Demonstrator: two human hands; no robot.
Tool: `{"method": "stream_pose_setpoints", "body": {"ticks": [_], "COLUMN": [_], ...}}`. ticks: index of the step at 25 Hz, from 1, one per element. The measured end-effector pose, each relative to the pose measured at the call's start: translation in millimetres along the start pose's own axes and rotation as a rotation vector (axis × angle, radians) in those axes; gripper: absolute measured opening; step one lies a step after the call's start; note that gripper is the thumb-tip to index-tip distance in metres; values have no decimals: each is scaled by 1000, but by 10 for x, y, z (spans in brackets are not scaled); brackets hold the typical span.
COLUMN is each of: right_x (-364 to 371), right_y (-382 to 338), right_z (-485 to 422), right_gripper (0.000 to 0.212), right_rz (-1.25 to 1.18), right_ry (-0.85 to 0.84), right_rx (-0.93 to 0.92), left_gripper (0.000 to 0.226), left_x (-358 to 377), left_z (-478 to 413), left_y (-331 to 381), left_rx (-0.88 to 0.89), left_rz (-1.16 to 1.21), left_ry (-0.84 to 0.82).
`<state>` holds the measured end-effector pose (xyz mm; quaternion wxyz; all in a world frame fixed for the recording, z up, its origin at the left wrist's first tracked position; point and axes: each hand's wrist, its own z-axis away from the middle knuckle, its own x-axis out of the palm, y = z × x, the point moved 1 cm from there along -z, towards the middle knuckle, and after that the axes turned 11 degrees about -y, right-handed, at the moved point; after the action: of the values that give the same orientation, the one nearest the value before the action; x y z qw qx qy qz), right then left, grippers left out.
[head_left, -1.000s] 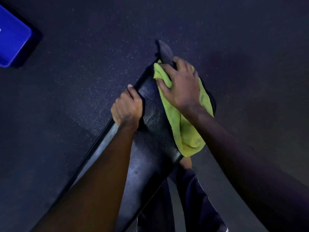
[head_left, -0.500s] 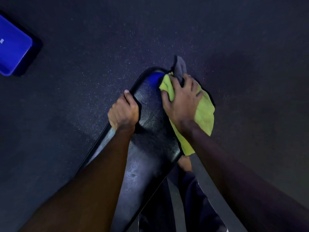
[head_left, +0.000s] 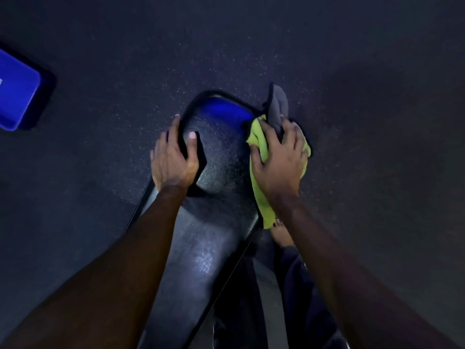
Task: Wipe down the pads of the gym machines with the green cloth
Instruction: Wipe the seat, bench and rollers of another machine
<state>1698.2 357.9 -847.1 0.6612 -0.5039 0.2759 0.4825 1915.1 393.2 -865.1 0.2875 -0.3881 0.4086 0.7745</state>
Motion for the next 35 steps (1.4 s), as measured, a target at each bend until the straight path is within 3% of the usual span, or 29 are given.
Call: {"method": "stream_pose_setpoints", "body": {"ticks": [3, 6, 13, 21, 28, 35], "right_x": [164, 313, 233, 427, 83, 212], "right_y": [74, 75, 296, 241, 449, 502], "right_z": [446, 796, 349, 988, 184, 406], "right_gripper": [56, 59, 53, 58, 47, 54], "right_rz": [-253, -416, -772, -914, -882, -837], "right_ry": [55, 77, 247, 88, 125, 45], "right_rx": [148, 181, 272, 332, 335, 244], "left_gripper": [67, 62, 54, 54, 60, 61], "left_x": [1, 5, 36, 43, 20, 7], "left_z": [-7, -11, -10, -44, -32, -27], "left_y": [8, 19, 58, 59, 103, 82], "left_rx": [-22, -23, 73, 59, 12, -45], "left_rz": [-21, -37, -145, -111, -89, -57], "left_ry": [-16, 5, 41, 28, 15, -5]}}
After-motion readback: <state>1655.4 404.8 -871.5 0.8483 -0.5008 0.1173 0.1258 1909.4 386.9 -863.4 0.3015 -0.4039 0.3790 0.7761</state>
